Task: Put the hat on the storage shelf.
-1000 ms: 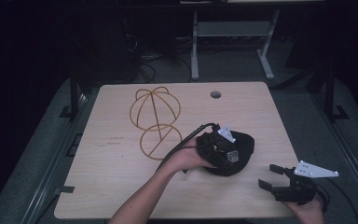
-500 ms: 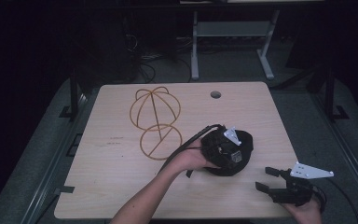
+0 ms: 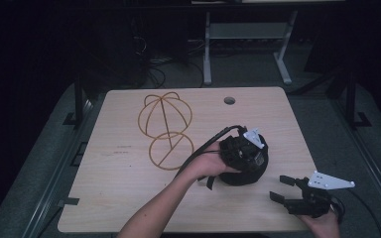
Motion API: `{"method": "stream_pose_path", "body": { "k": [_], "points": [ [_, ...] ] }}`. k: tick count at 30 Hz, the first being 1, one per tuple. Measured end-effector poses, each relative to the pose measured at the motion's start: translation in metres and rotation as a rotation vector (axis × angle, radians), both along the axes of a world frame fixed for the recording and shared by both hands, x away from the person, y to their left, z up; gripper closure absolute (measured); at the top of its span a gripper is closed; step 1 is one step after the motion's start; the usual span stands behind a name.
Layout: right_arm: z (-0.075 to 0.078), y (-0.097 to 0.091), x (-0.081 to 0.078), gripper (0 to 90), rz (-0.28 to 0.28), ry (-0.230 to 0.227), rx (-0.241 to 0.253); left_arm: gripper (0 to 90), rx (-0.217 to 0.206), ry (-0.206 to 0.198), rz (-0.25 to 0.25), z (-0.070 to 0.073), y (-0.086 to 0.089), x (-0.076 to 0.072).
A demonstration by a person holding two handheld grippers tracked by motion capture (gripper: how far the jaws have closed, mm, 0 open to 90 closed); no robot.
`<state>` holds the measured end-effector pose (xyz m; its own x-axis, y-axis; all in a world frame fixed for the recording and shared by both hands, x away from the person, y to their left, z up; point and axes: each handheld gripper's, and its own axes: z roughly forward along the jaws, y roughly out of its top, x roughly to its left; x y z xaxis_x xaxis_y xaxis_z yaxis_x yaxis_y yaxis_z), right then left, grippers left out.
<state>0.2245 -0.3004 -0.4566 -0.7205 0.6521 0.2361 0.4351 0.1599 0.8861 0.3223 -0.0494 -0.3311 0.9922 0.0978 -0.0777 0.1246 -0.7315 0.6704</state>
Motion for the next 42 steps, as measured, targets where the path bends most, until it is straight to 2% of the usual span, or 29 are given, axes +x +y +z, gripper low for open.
{"method": "stream_pose_path", "body": {
  "k": [4, 5, 12, 18, 19, 22, 23, 26, 30, 32, 34, 38, 40, 41, 42],
  "points": [
    [0.006, 0.004, 0.000, 21.6, 0.000, -0.034, 0.005, 79.7, -0.033, 0.005, -0.004, 0.010, 0.000, 0.000],
    [0.010, 0.006, -0.001, 21.2, 0.002, -0.055, 0.022, 79.7, -0.060, 0.014, -0.010, 0.016, 0.000, 0.000],
    [0.020, 0.011, 0.001, 17.7, -0.031, -0.111, 0.033, 79.6, -0.131, 0.031, -0.034, 0.031, 0.000, -0.002],
    [0.023, 0.014, 0.000, 17.3, -0.036, -0.130, 0.053, 79.7, -0.141, 0.040, -0.066, 0.037, -0.010, -0.009],
    [0.024, 0.013, 0.000, 20.9, -0.028, -0.129, 0.072, 79.7, -0.140, 0.032, -0.091, 0.040, -0.016, -0.012],
    [0.025, 0.012, -0.002, 26.1, -0.023, -0.152, 0.071, 79.9, -0.138, 0.031, -0.111, 0.043, -0.021, -0.017],
    [0.026, 0.009, -0.004, 35.3, -0.018, -0.160, 0.082, 79.8, -0.134, 0.023, -0.135, 0.046, -0.024, -0.019],
    [0.027, 0.005, -0.005, 53.4, 0.008, -0.168, 0.103, 79.9, -0.131, 0.017, -0.146, 0.049, -0.027, -0.022],
    [0.029, 0.002, -0.008, 72.4, 0.009, -0.190, 0.096, 79.9, -0.127, 0.013, -0.147, 0.050, -0.026, -0.023],
    [0.030, 0.000, -0.009, 78.9, 0.010, -0.196, 0.107, 79.9, -0.135, 0.014, -0.147, 0.051, -0.023, -0.024],
    [0.031, 0.000, -0.010, 83.1, 0.015, -0.198, 0.110, 79.8, -0.135, 0.010, -0.141, 0.051, -0.021, -0.024],
    [0.035, 0.000, -0.010, 84.5, 0.015, -0.178, 0.108, 78.1, -0.130, -0.012, -0.119, 0.051, -0.014, -0.024],
    [0.037, -0.001, -0.009, 84.6, 0.013, -0.169, 0.109, 74.3, -0.122, -0.021, -0.112, 0.050, -0.012, -0.025],
    [0.040, -0.004, -0.007, 84.9, 0.003, -0.152, 0.114, 71.0, -0.103, -0.048, -0.086, 0.049, -0.007, -0.025],
    [0.042, -0.005, -0.007, 85.0, -0.002, -0.143, 0.117, 67.3, -0.103, -0.048, -0.086, 0.049, -0.007, -0.025]
  ]
}}
